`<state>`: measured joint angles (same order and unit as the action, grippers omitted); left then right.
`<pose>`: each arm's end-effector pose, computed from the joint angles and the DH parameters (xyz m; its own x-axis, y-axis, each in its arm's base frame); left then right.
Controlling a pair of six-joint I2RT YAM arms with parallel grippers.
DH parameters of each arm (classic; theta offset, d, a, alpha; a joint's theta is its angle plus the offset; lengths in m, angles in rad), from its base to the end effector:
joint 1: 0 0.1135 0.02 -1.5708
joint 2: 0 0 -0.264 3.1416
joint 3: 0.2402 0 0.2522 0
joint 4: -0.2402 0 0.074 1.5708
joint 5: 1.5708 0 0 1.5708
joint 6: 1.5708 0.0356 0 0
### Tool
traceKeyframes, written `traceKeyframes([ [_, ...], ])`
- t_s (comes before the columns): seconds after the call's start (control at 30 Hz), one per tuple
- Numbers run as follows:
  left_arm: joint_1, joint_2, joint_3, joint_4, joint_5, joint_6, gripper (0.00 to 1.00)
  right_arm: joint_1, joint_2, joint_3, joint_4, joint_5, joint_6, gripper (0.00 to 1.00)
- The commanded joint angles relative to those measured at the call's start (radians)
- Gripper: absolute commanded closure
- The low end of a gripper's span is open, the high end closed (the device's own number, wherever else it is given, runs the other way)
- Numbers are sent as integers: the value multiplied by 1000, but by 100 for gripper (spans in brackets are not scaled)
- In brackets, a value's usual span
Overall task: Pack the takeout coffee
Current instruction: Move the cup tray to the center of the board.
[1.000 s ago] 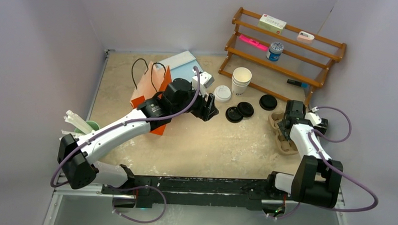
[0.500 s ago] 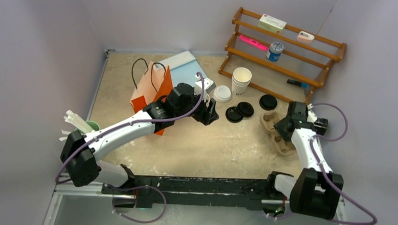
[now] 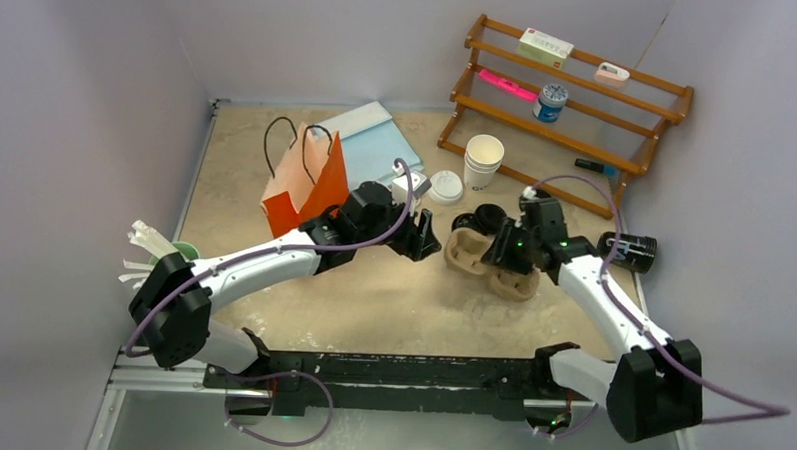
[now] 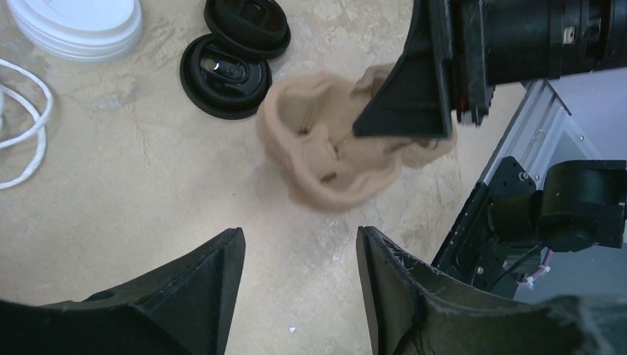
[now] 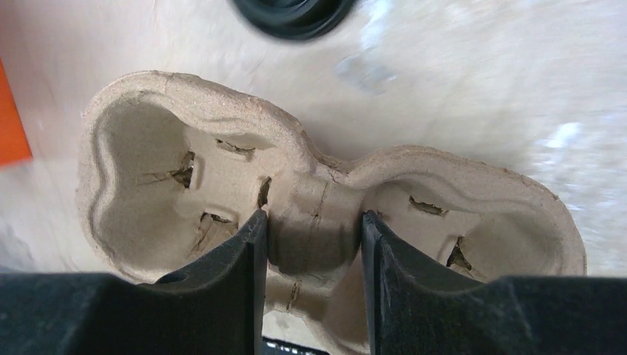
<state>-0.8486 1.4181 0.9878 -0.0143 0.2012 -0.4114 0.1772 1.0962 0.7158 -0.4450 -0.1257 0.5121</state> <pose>0.2100 -0.2492 0.2799 -0.6023 0.0909 -0.7931 0.6695 0.5986 -0.4398 0.2189 0.0437 0.2327 -0.7572 0.3583 -0.5461 0.1290 0.9017 0.4127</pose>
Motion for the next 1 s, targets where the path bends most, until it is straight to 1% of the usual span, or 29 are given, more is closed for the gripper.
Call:
traceKeyframes([
  [0.0,2,21,-43,113,18,-51,41,142,44,45,6,33,-23,90],
  [0.03,2,21,-55,118,12,-52,42,160,49,43,11,45,-20,83],
  [0.13,2,18,-106,160,4,-67,42,210,51,42,16,87,-11,44],
  [0.17,1,17,-127,191,7,-74,43,229,43,41,21,92,-12,34],
  [0.2,0,17,-149,214,13,-82,44,250,33,40,28,99,-15,27],
  [0.23,0,16,-167,235,16,-88,46,276,23,44,32,104,-20,24],
  [0.27,0,15,-184,250,15,-95,48,301,13,47,40,108,-30,24],
  [0.3,0,14,-202,262,11,-101,51,325,3,49,52,106,-43,26],
  [0.4,0,-4,-255,302,-11,-121,61,389,-8,57,93,76,-83,46],
  [0.43,0,-14,-278,320,-18,-131,63,409,-6,57,113,50,-103,50],
  [0.57,0,-45,-357,379,-45,-183,71,496,12,59,187,30,-141,59],
  [0.63,1,-48,-383,391,-62,-207,74,526,32,60,218,33,-154,60],
  [0.73,2,-43,-414,412,-70,-235,75,569,78,69,246,37,-172,61],
  [0.87,3,-42,-433,427,-75,-247,73,645,166,101,233,118,-189,61],
  [0.97,9,-44,-441,424,-76,-249,71,678,215,116,221,181,-185,62],
])
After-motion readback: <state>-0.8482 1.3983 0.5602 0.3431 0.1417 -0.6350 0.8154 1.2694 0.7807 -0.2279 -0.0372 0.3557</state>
